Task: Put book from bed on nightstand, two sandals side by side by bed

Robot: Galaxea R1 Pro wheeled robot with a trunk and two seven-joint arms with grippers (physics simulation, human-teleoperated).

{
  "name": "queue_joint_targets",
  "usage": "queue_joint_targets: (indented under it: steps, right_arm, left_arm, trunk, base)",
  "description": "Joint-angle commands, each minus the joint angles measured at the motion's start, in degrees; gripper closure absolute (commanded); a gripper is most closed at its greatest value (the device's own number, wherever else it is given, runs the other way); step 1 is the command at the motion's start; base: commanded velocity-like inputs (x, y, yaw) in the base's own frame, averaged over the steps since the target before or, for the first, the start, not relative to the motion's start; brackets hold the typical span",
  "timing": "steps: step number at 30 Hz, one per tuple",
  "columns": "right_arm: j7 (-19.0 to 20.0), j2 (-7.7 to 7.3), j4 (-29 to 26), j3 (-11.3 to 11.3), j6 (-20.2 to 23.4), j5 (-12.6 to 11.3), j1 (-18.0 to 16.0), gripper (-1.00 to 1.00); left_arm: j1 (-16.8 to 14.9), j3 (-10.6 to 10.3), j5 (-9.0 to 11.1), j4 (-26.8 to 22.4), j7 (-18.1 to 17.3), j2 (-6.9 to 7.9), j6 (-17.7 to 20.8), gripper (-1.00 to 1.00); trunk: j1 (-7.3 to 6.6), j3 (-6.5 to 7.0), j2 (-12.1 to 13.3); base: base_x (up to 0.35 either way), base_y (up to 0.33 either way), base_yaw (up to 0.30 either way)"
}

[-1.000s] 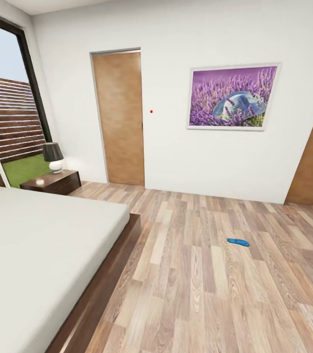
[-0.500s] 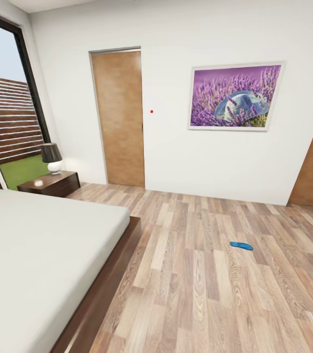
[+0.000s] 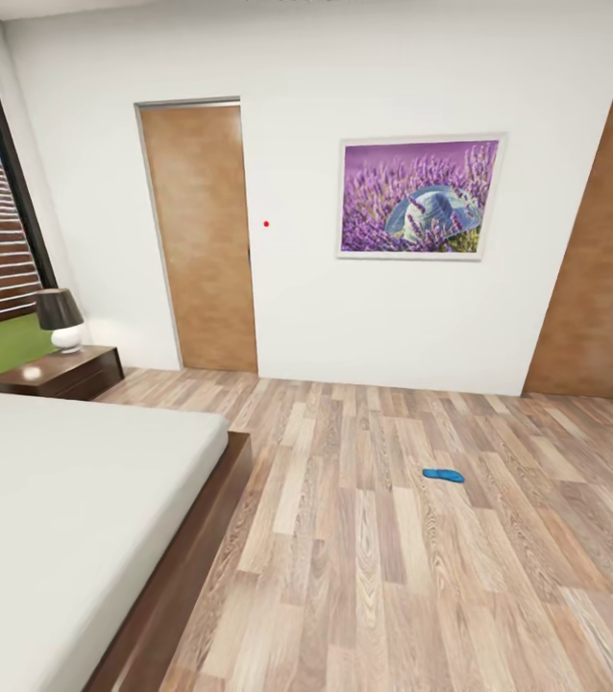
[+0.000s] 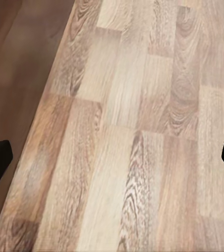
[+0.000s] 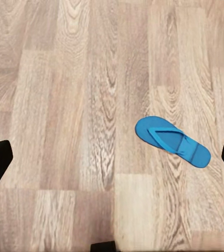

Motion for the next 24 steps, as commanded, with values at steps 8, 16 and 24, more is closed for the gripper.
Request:
queue_joint_targets:
  steps: [8, 16, 24]
  right_arm:
    - [0.0, 0.01, 0.1, -0.1, -0.2, 0.0, 0.0, -1.0]
    - [0.0, 0.01, 0.1, -0.1, -0.2, 0.0, 0.0, -1.0]
    - [0.0, 0.01, 0.1, -0.1, -0.2, 0.0, 0.0, -1.0]
  left_arm:
    - [0.0, 0.0, 0.2, -0.1, 0.0, 0.02, 0.0, -1.0]
    - [0.0, 0.0, 0.2, -0.1, 0.0, 0.03, -0.1, -1.0]
    - [0.0, 0.0, 0.2, -0.1, 0.0, 0.02, -0.1, -1.0]
  trunk:
    - [0.0, 0.4, 0.0]
    - [0.0, 0.82, 0.0]
    - [0.0, 1.24, 0.0]
  base:
    - [0.0, 0.0, -0.237]
    - [0.0, 0.0, -0.237]
    - [0.0, 0.053, -0.237]
